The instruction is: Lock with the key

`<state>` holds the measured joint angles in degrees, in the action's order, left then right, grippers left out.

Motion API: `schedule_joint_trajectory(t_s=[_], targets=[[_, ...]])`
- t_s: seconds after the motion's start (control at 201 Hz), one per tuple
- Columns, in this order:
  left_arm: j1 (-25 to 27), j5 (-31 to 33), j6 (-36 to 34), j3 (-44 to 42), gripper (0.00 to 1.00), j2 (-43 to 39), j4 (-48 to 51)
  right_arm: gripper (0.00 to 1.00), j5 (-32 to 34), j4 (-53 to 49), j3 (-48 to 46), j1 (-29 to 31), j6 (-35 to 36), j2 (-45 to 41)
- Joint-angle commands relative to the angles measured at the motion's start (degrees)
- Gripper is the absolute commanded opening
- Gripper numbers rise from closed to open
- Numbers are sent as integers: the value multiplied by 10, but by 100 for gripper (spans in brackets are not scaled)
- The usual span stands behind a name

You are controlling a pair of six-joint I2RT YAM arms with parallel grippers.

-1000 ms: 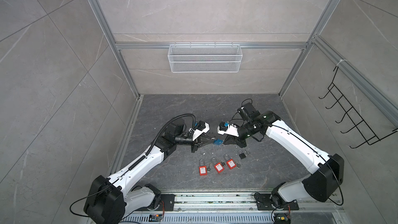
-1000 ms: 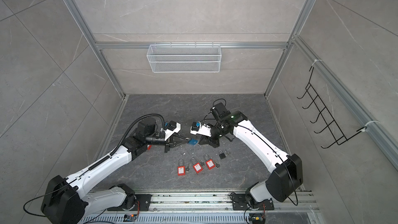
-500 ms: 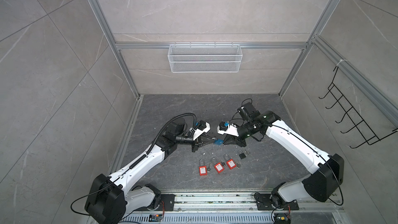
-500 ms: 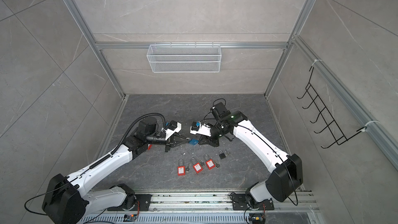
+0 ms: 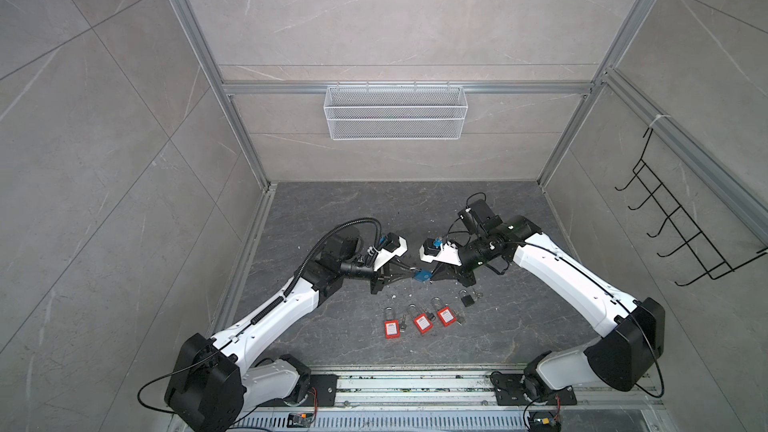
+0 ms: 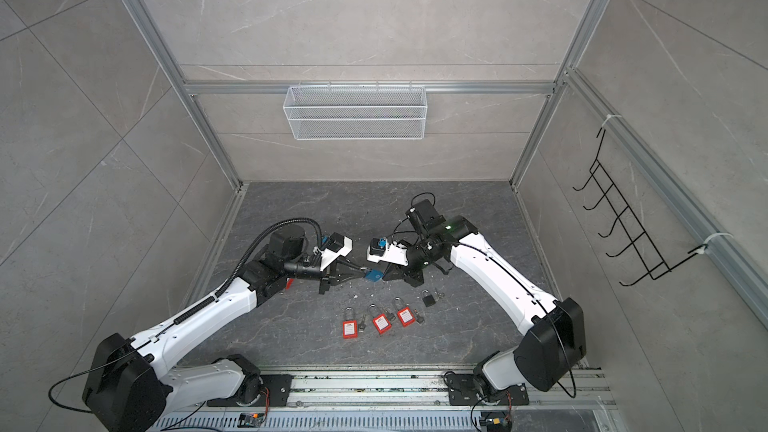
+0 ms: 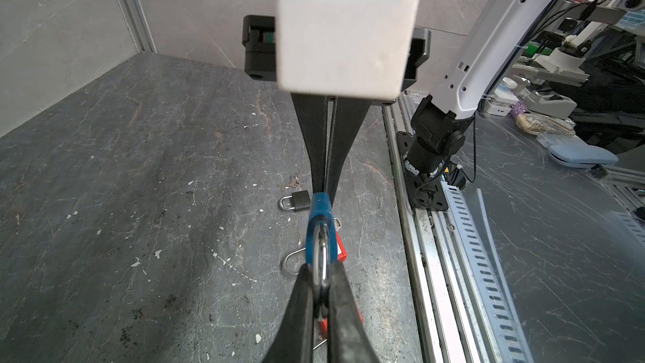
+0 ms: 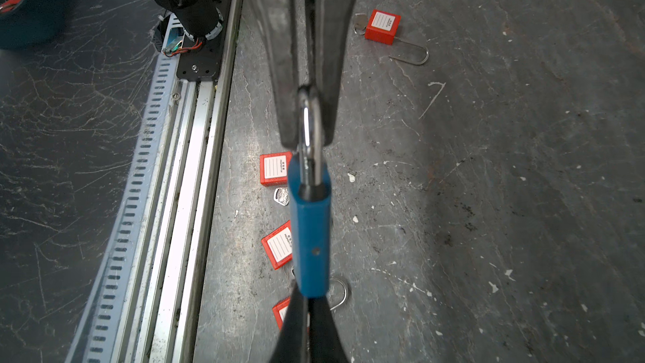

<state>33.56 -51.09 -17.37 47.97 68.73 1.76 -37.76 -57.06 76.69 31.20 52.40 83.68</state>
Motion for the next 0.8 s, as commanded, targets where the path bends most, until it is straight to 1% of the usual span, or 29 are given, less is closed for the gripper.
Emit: schedule_joint_trajectory(t_s=[0.0,0.144,0.234,0.314,0.364,0.433,0.613,0.682,0.797], targets=[[-2,-19,-29,40,0,-12,-12,0,42,-19,-22,-1,12,-11],[-9,-20,-45,51,0,-15,20,0,68,-20,-41,-1,11,-8],[-11,-19,-69,63,0,-13,63,0,74,-3,-49,-4,-14,-11],[-21,-16,-101,84,0,-6,125,0,78,18,-57,-13,-47,-12],[-28,-8,-128,103,0,4,181,0,79,29,-63,-21,-64,-12],[-38,-1,-168,136,0,23,267,0,84,54,-78,-33,-105,-19],[-41,54,-267,225,0,98,471,0,104,135,-134,-50,-205,-61],[-41,85,-288,249,0,129,516,0,114,156,-150,-50,-241,-73],[-43,128,-307,267,0,172,546,0,126,171,-166,-50,-295,-79]])
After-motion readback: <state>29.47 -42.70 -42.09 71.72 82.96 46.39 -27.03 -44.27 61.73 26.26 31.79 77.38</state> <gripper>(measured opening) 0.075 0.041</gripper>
